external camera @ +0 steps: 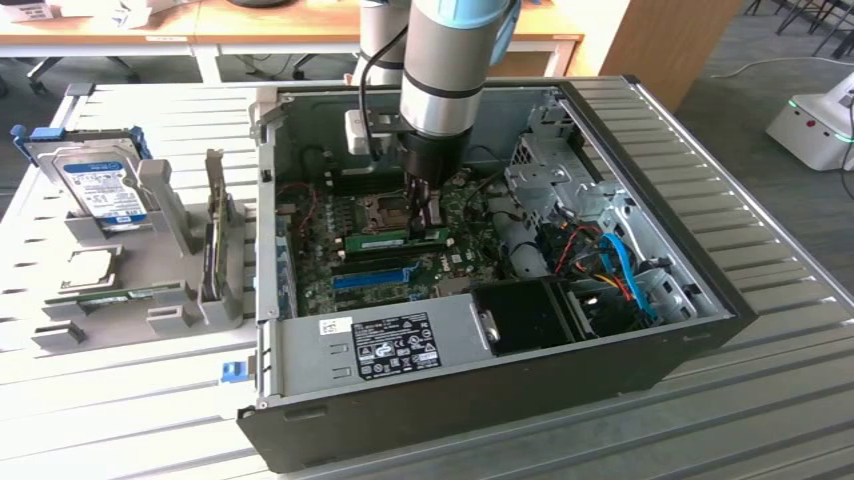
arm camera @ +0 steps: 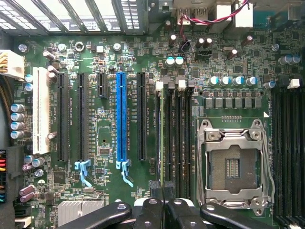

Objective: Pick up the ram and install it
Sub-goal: 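Insert the ram into the slot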

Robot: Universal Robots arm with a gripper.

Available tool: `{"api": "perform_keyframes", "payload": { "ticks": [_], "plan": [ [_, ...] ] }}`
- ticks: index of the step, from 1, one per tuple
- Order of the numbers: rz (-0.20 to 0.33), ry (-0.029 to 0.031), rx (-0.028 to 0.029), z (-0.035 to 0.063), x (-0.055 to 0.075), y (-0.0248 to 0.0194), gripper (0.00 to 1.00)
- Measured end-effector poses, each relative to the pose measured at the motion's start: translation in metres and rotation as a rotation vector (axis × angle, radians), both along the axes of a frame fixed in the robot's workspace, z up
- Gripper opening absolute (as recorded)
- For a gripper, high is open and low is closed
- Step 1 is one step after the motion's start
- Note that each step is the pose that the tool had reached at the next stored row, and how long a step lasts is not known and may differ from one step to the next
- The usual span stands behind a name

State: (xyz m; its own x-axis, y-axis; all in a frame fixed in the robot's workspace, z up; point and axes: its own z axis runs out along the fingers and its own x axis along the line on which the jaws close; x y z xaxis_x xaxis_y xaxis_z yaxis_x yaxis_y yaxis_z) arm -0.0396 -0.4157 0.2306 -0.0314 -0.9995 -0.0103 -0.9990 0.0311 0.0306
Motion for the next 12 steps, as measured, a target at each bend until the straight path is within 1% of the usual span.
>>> {"api": "perform_keyframes", "payload": {
  "ticks": [12],
  "plan": [
    [0.005,0.0009,0.0,-0.0006,0.0001,0.0,0.12]
  ]
}}
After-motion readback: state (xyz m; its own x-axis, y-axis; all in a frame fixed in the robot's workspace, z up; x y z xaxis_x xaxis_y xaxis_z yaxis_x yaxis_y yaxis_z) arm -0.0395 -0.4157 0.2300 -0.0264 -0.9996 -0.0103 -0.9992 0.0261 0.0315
